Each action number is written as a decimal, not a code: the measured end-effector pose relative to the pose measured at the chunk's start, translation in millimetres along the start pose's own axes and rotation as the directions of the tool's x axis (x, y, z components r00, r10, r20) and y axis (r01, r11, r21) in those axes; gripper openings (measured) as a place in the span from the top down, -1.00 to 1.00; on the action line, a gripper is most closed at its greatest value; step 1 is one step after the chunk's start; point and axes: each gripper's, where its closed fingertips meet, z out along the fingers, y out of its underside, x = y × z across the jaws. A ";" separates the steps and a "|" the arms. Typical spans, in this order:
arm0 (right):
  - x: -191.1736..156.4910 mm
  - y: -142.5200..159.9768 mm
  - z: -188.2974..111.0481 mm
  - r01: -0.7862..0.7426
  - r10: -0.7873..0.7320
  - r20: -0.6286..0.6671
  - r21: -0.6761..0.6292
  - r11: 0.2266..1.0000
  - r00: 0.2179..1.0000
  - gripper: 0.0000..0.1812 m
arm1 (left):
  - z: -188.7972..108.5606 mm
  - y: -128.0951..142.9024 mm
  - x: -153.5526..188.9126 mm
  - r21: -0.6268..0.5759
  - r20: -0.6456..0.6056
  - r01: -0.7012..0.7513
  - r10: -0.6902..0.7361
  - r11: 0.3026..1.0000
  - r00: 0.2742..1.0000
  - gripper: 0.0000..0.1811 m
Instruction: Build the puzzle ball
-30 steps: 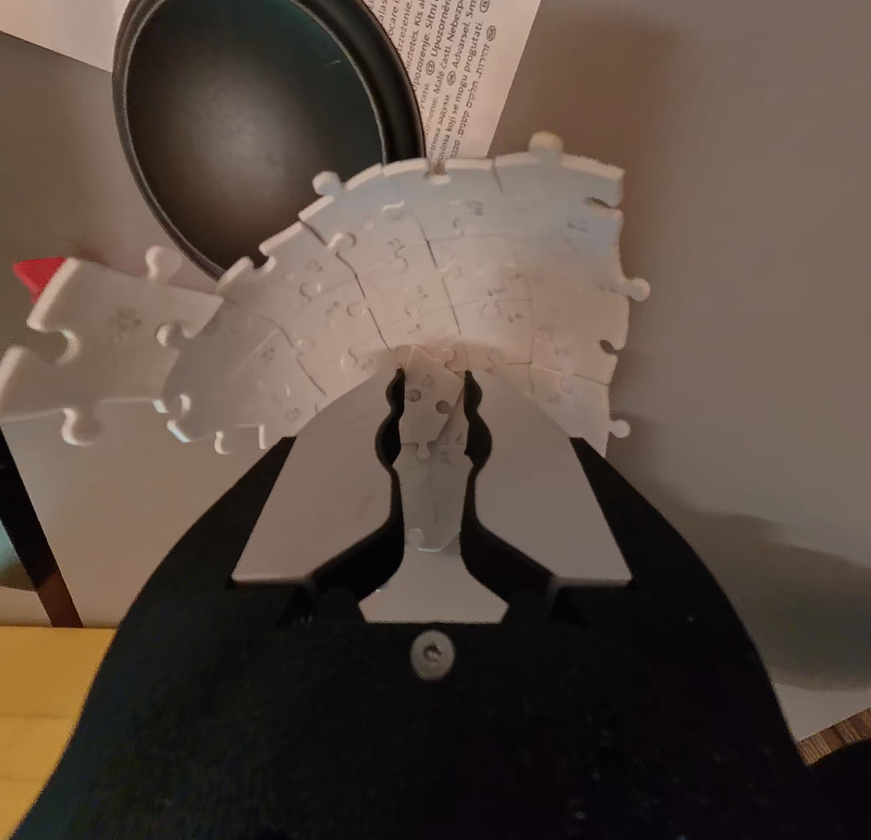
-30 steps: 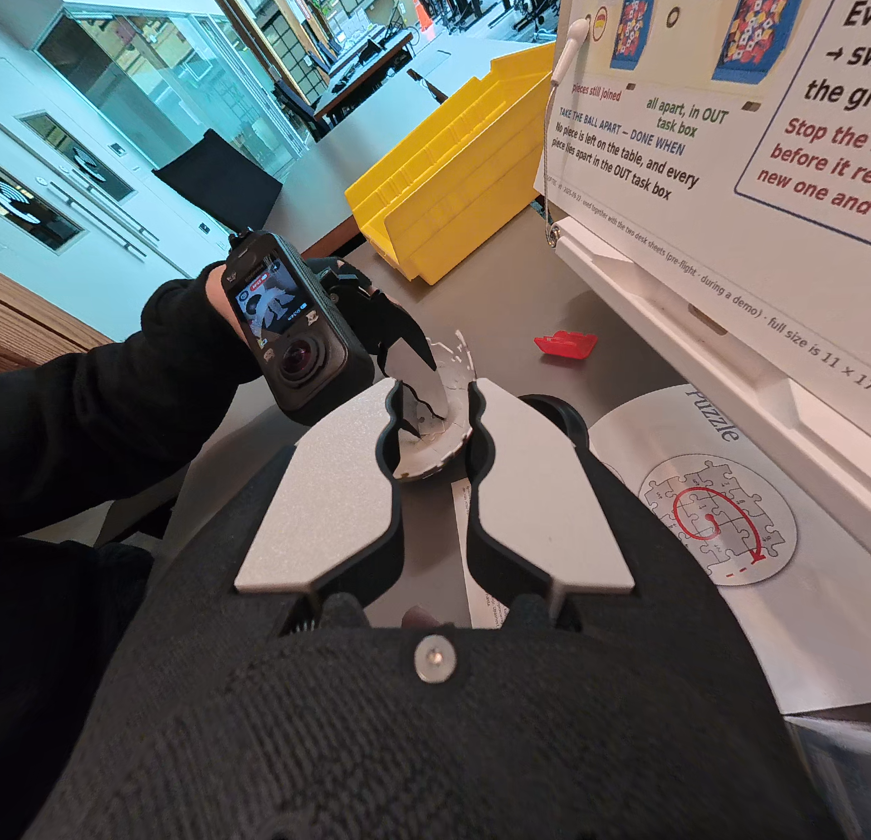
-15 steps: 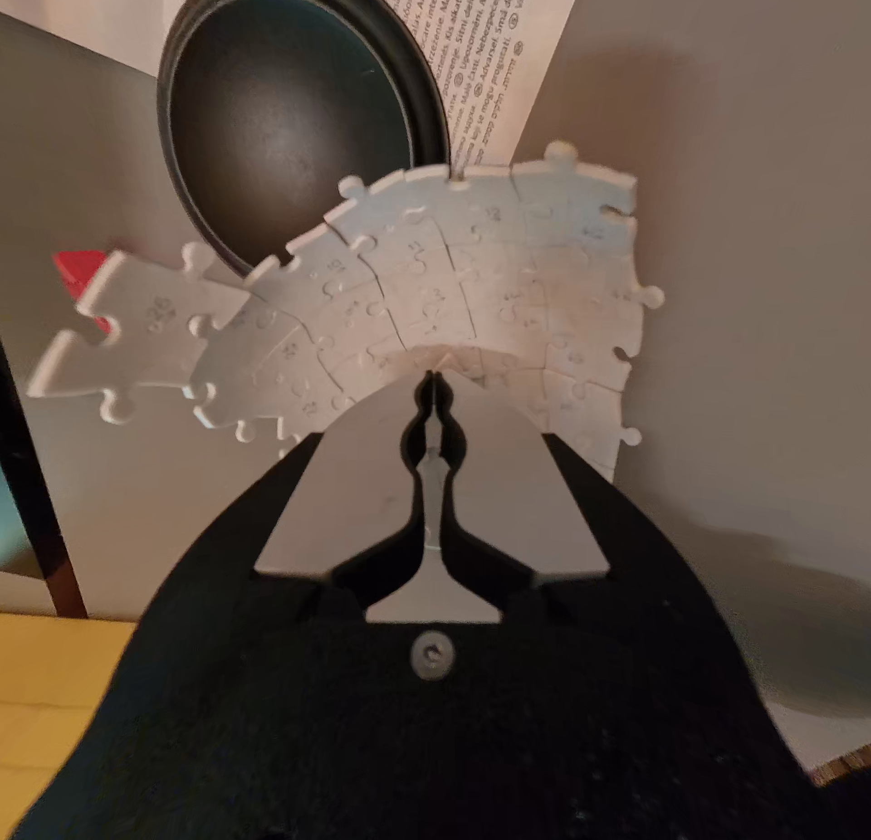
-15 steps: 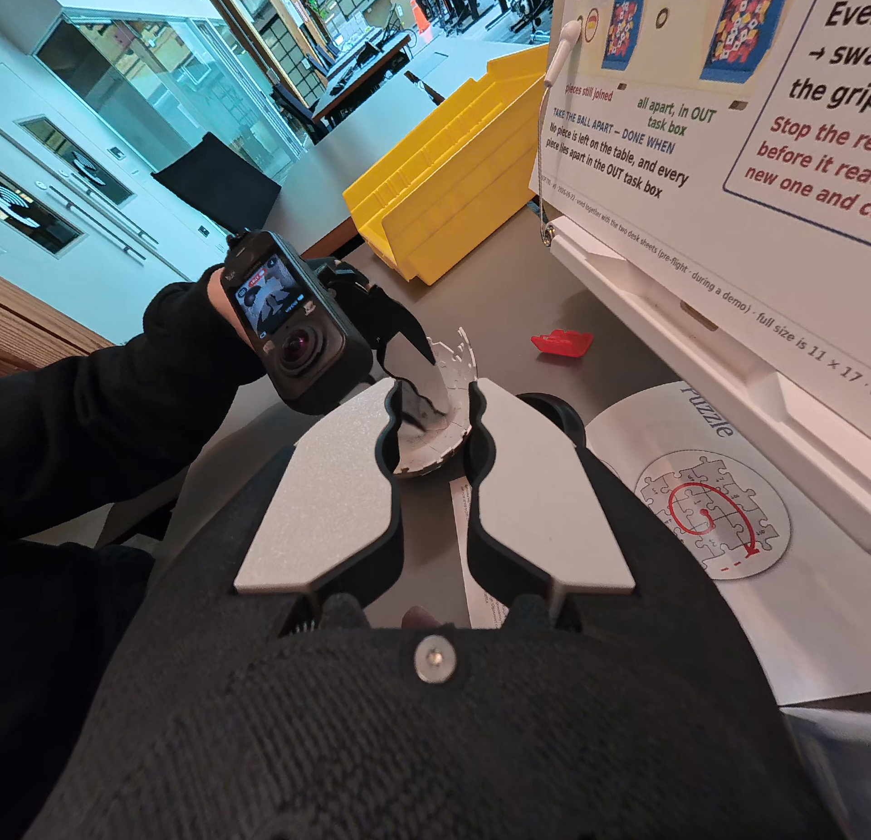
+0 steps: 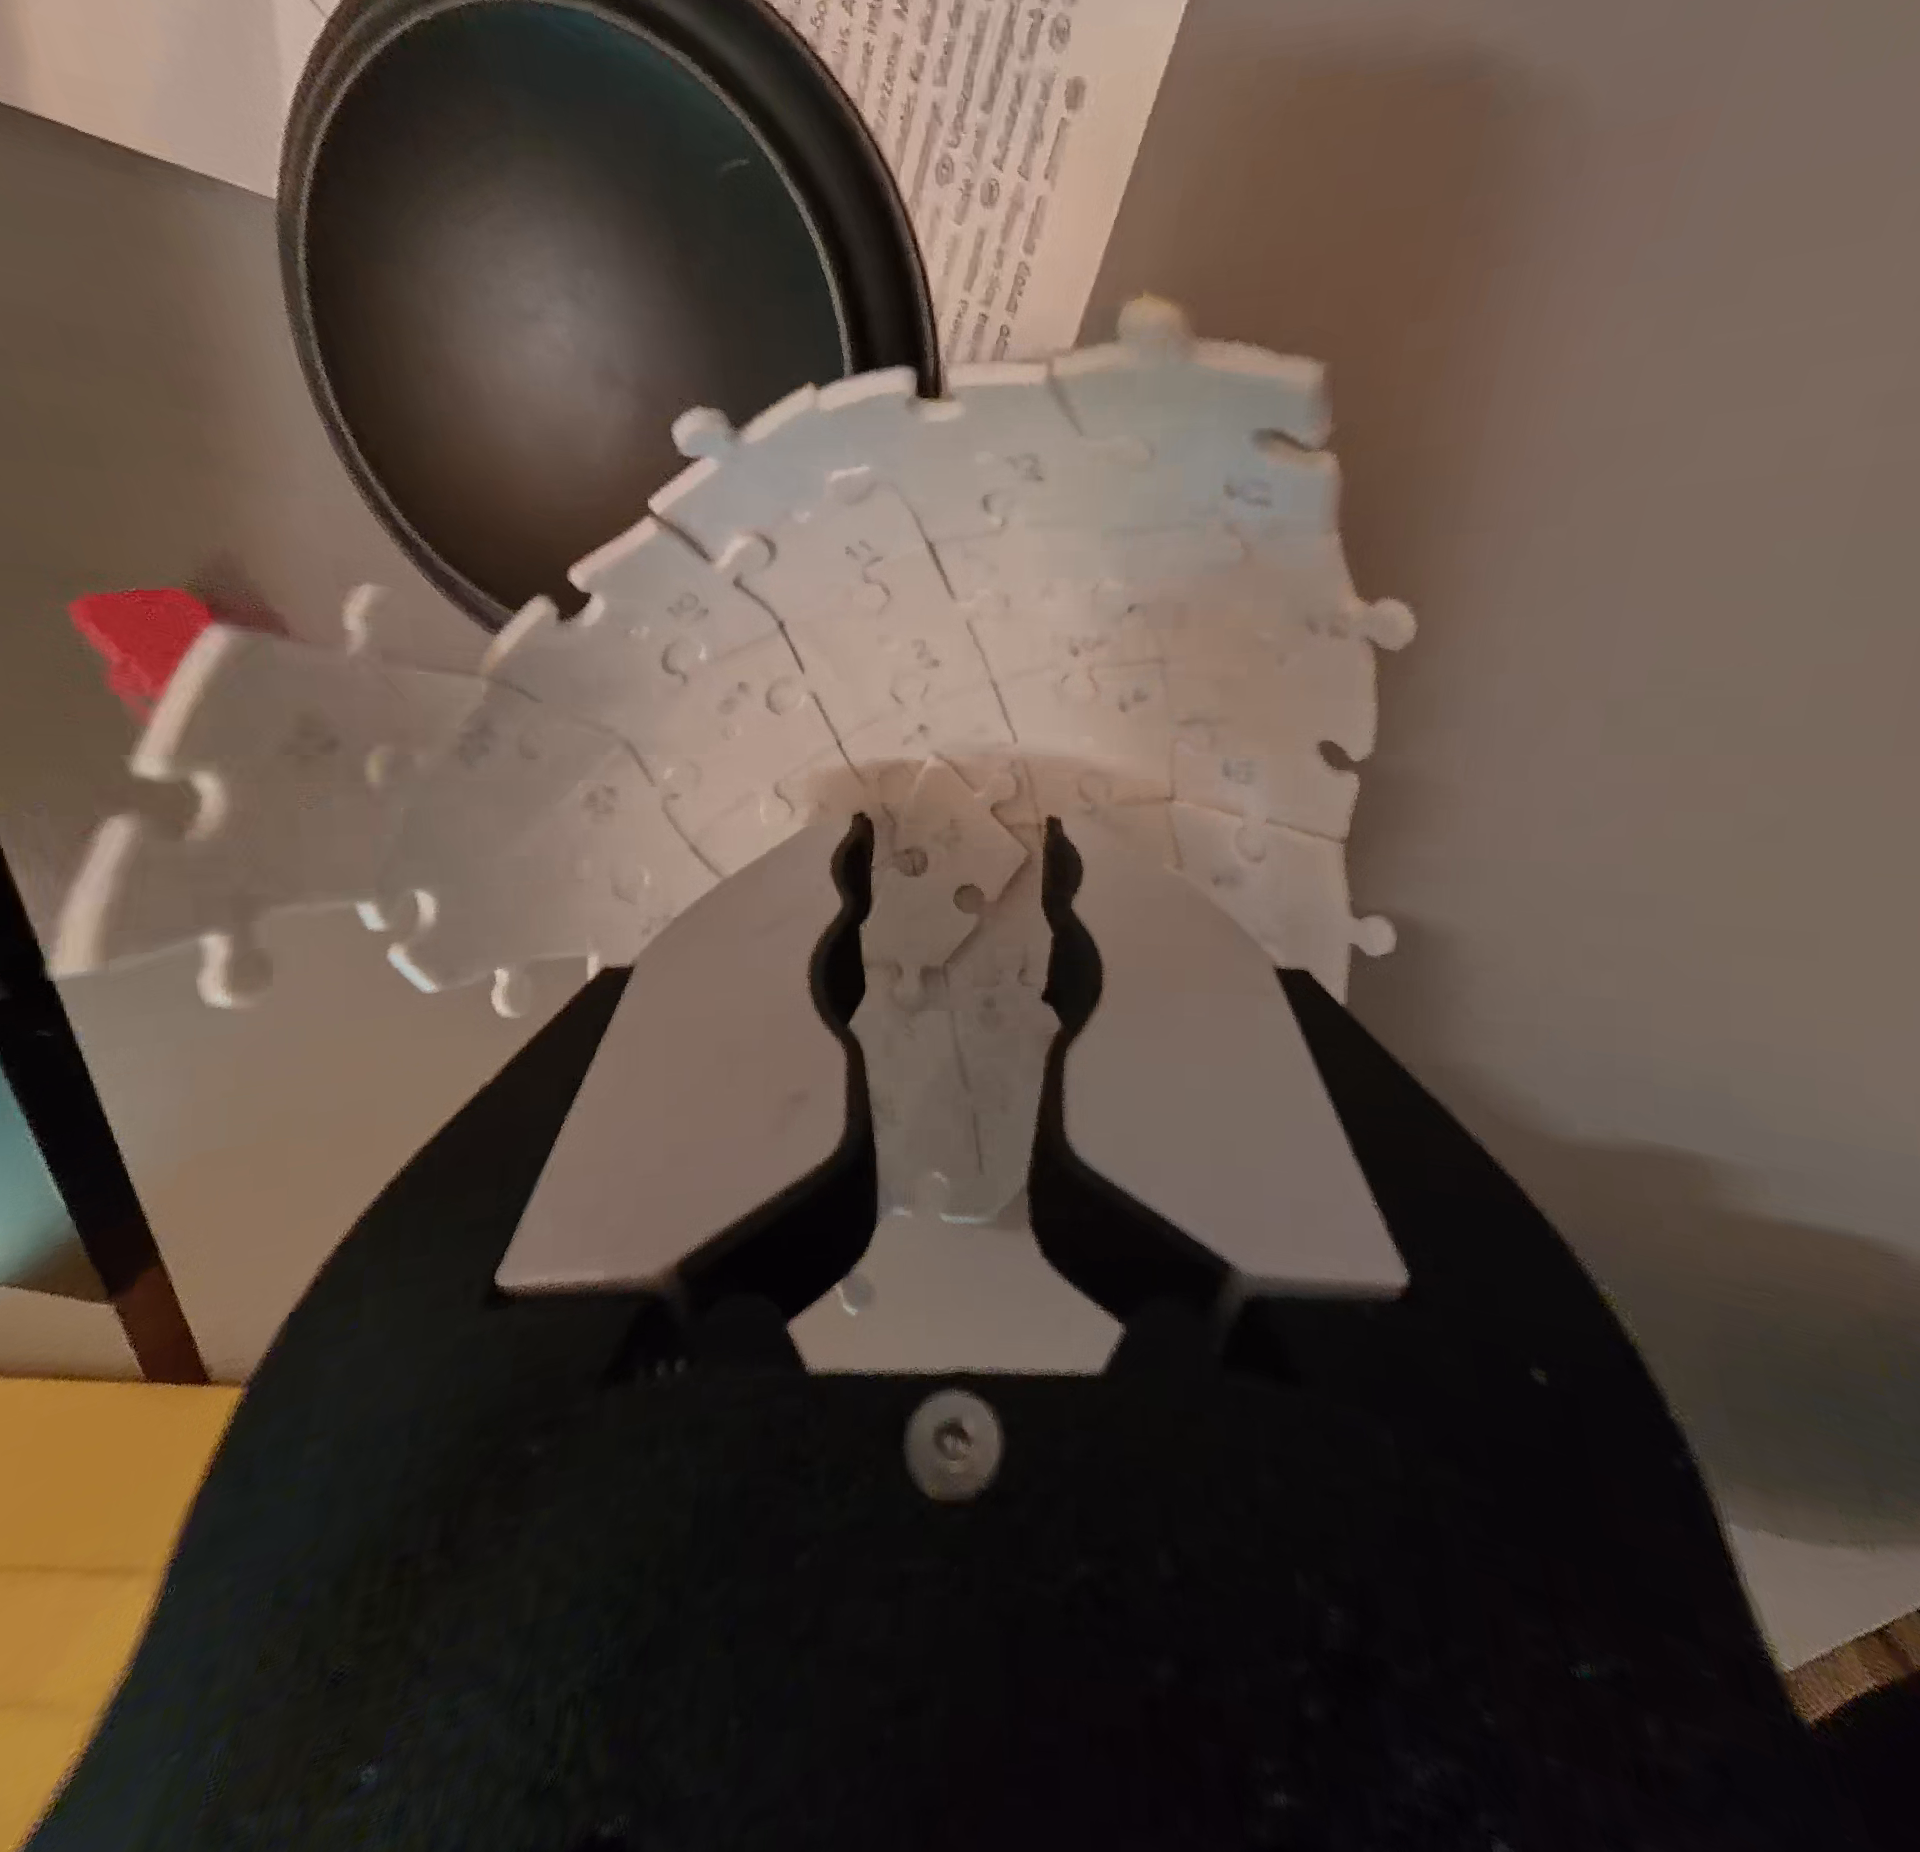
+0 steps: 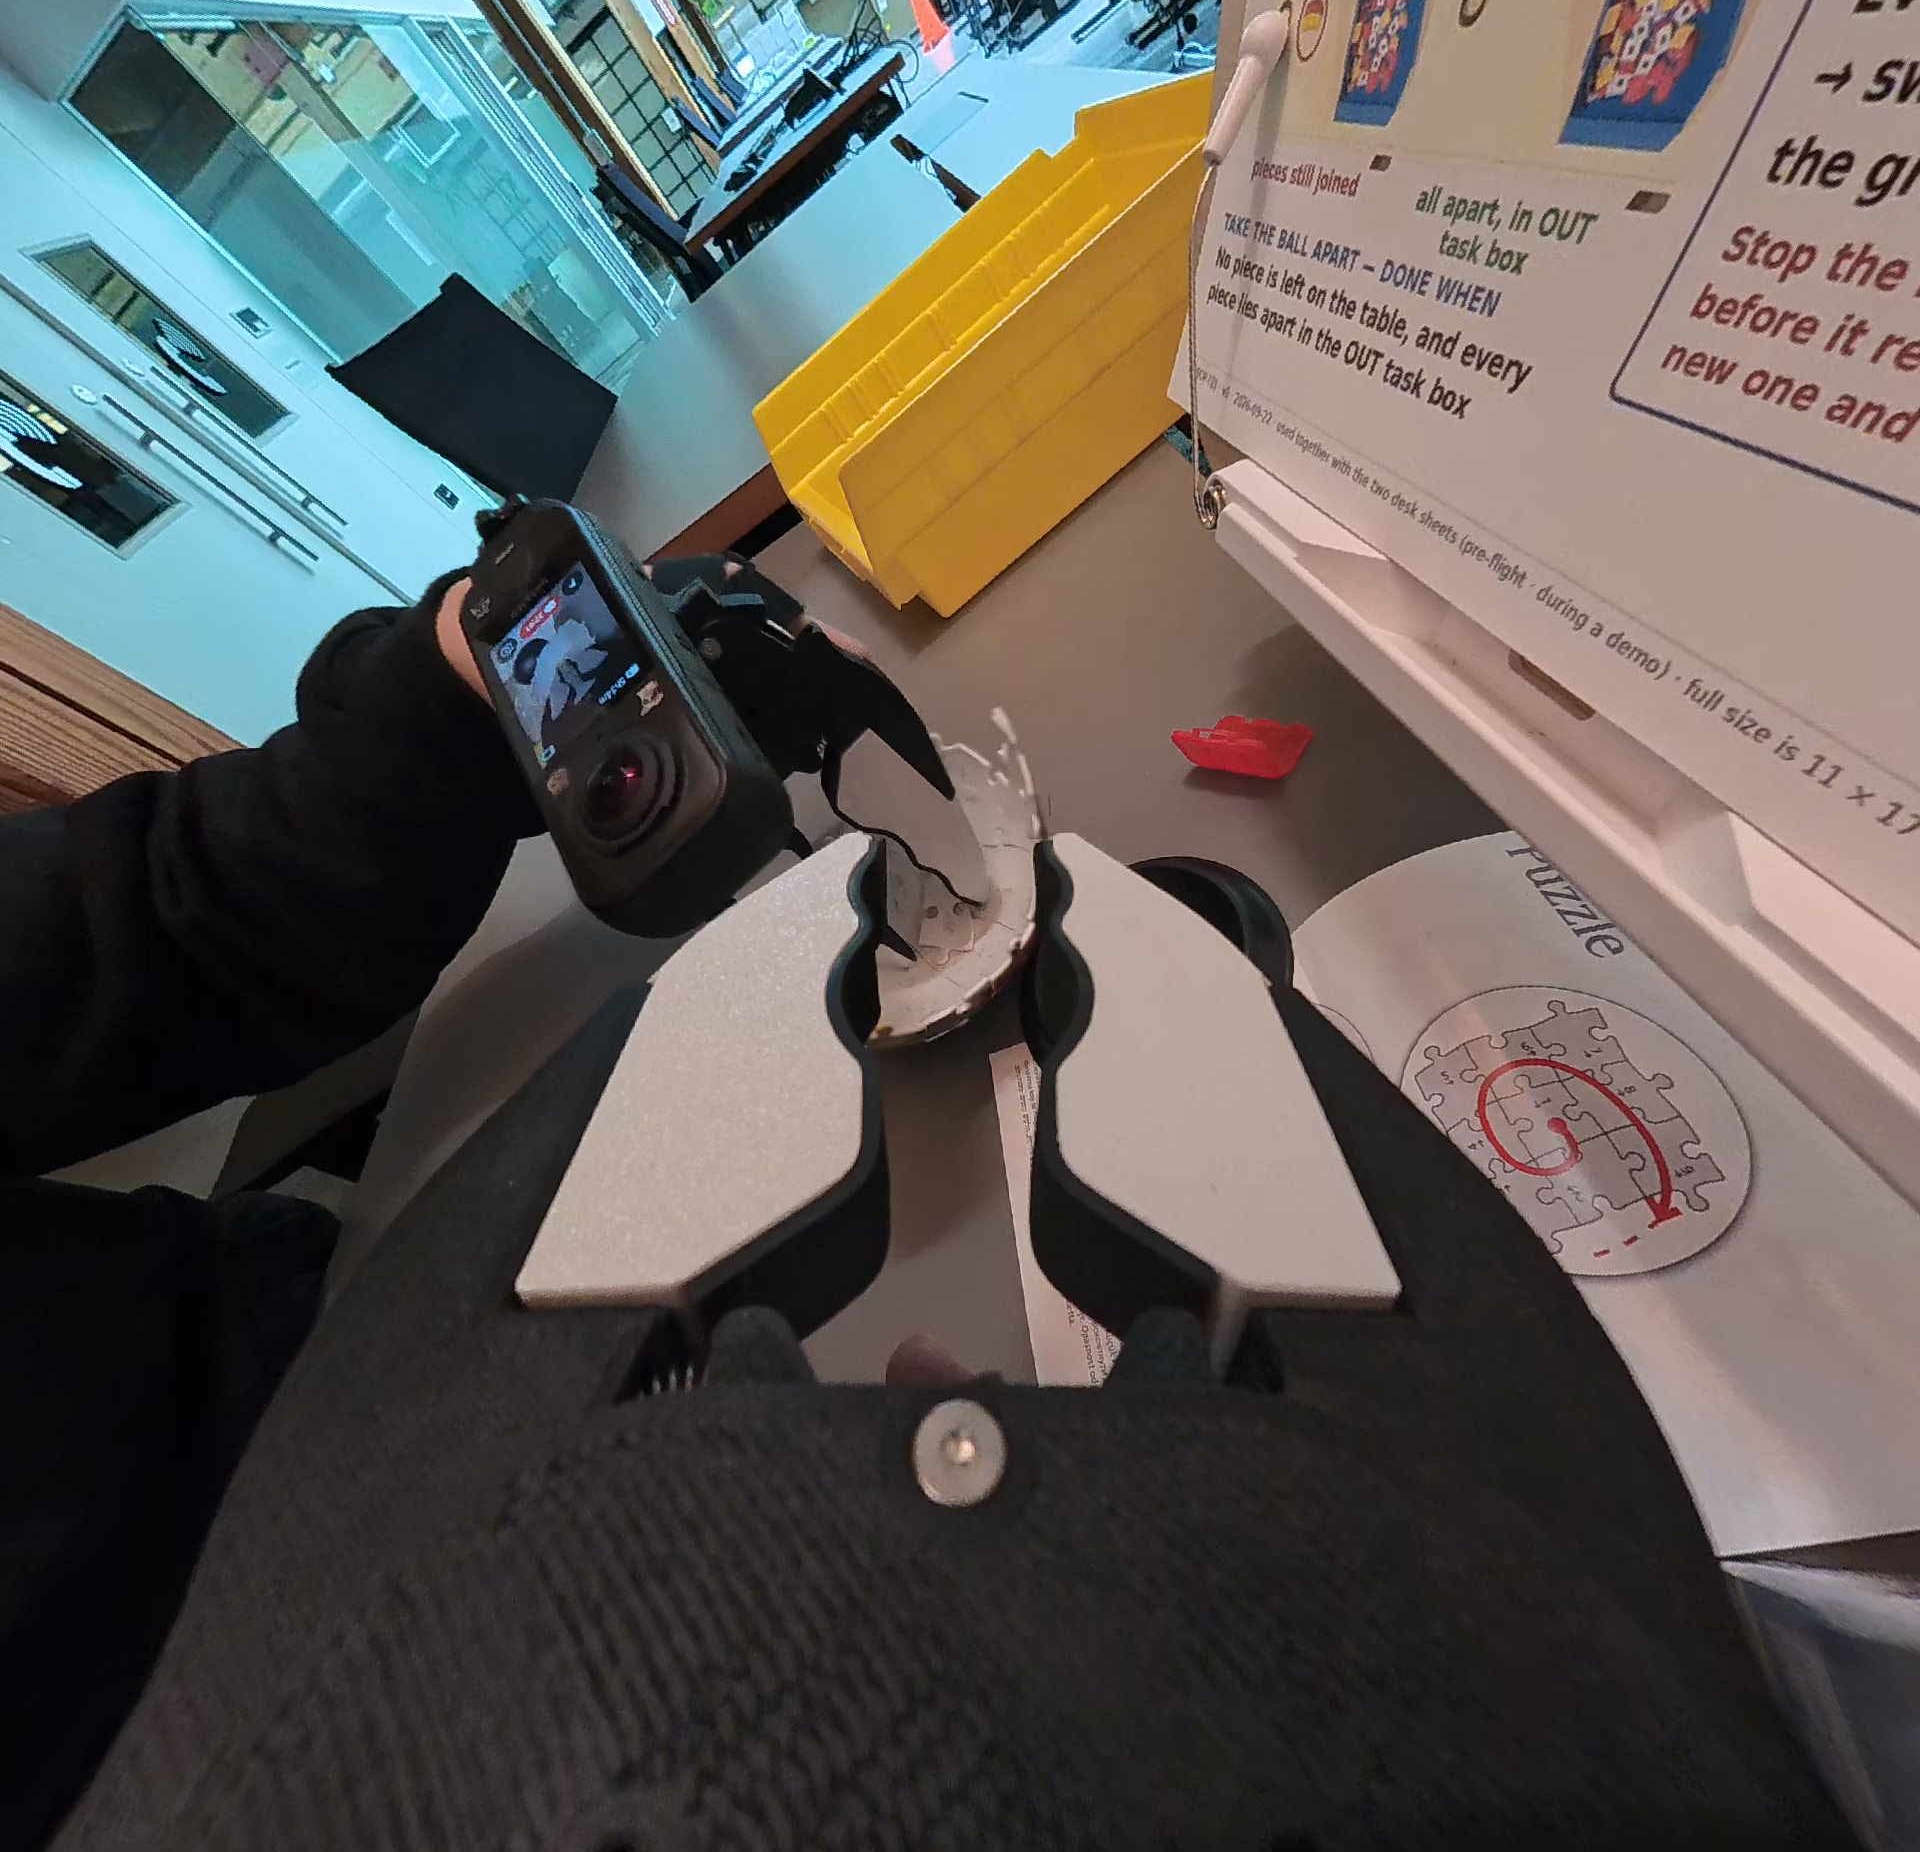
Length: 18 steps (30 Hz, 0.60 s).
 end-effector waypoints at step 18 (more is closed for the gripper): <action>0.3 -0.1 -1.2 -0.002 0.002 0.001 0.001 1.000 1.000 0.70 | 1.4 -2.1 0.3 -0.003 0.009 0.027 -0.027 1.000 1.000 0.81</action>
